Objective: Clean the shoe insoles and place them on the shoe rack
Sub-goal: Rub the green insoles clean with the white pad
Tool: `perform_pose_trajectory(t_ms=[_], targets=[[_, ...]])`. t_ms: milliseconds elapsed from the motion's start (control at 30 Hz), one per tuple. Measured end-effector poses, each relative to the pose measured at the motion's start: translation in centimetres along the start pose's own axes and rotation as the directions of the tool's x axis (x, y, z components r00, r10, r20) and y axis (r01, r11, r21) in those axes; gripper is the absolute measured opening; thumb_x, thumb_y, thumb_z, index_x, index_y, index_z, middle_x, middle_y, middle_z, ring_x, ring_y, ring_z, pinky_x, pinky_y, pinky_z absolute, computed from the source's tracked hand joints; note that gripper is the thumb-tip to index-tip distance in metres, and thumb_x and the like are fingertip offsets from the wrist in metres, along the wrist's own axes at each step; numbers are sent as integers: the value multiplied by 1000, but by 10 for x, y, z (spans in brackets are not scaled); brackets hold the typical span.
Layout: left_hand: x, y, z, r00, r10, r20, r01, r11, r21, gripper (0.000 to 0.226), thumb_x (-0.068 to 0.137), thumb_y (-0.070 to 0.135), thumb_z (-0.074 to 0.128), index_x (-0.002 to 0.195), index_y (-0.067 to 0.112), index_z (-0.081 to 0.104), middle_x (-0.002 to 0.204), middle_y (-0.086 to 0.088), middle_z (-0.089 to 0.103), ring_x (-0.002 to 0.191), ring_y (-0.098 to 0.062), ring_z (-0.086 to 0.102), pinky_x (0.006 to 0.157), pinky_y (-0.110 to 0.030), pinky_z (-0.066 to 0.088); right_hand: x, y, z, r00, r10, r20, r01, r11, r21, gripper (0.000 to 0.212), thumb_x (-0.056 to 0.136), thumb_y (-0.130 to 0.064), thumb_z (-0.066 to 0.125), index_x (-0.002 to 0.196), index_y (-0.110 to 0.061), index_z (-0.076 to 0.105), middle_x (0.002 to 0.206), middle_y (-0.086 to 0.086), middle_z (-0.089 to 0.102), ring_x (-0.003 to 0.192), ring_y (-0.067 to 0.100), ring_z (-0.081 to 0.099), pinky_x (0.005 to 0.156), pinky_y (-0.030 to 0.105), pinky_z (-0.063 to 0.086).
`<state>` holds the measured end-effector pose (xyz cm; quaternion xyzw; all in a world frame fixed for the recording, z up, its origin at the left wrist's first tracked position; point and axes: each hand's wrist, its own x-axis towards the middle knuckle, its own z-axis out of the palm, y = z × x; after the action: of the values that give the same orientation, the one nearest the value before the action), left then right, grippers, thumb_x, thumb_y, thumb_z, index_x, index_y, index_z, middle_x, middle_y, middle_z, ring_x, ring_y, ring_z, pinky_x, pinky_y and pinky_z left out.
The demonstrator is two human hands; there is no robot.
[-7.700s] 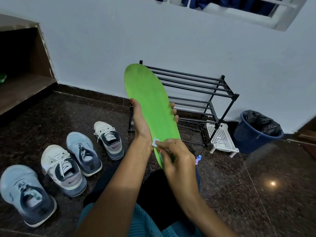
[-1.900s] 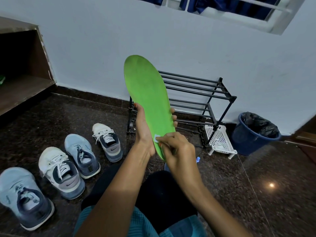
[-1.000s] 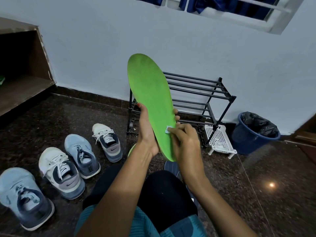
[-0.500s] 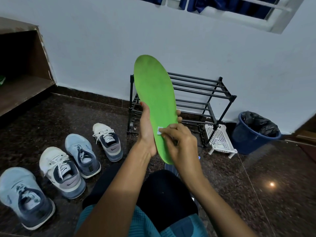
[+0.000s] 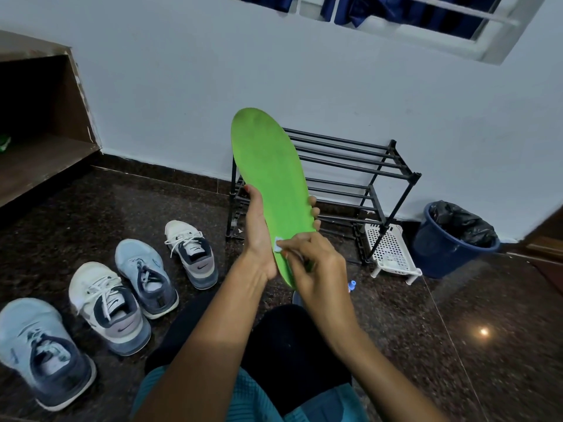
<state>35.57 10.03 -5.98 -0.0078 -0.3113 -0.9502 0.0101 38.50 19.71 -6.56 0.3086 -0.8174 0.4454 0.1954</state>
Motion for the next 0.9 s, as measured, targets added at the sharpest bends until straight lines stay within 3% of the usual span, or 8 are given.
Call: perform_pose_trajectory(t_ms=[167, 267, 500, 633, 767, 900], targets=[[0, -1, -2, 999, 6, -52, 1, 993, 118, 88, 89, 72, 9, 101, 6, 65, 88, -12, 70, 78, -23, 67, 74, -31, 55, 23, 4, 1, 999, 0, -42, -2, 999, -46, 18, 78, -2, 59, 89, -3, 72, 80, 7, 60, 76, 24, 58, 72, 16, 40], [-1, 0, -1, 999, -12, -46, 15, 998, 66, 88, 88, 74, 11, 101, 4, 64, 85, -12, 68, 71, -22, 65, 68, -30, 54, 14, 3, 1, 999, -20, -29, 19, 999, -43, 19, 77, -3, 58, 90, -4, 72, 81, 7, 60, 76, 20, 57, 73, 8, 37], [0, 3, 1, 1000, 0, 7, 0, 1000, -31, 91, 86, 76, 13, 101, 2, 63, 85, -12, 65, 70, -21, 59, 62, -29, 50, -20, -1, -5, 998, 0, 60, -2, 999, 40, 19, 76, -6, 59, 89, -9, 73, 80, -3, 60, 78, 6, 55, 71, 8, 40], [0, 2, 1, 1000, -4, 7, 4, 1000, -18, 94, 86, 77, 12, 101, 1, 64, 86, -13, 65, 71, -22, 61, 64, -30, 52, -10, 3, -7, 1000, -5, 26, 6, 999, -53, 19, 76, -3, 58, 89, -7, 72, 82, -3, 58, 78, 16, 57, 72, 8, 38], [-1, 1, 0, 1000, 9, -16, -9, 1000, 23, 90, 88, 74, 10, 106, 3, 61, 86, -12, 66, 71, -21, 63, 64, -28, 54, 9, 10, -4, 997, 9, -72, -18, 992, -127, 18, 76, -2, 57, 87, -4, 72, 80, 7, 59, 75, 22, 56, 72, 6, 35], [-1, 3, -1, 1000, 18, -18, -18, 1000, 24, 90, 88, 74, 11, 105, 2, 62, 85, -13, 66, 70, -21, 62, 63, -29, 52, 3, 7, -2, 1000, -6, -27, 4, 996, -84, 18, 77, -4, 57, 89, -3, 72, 79, 3, 56, 74, 20, 56, 71, 6, 36]])
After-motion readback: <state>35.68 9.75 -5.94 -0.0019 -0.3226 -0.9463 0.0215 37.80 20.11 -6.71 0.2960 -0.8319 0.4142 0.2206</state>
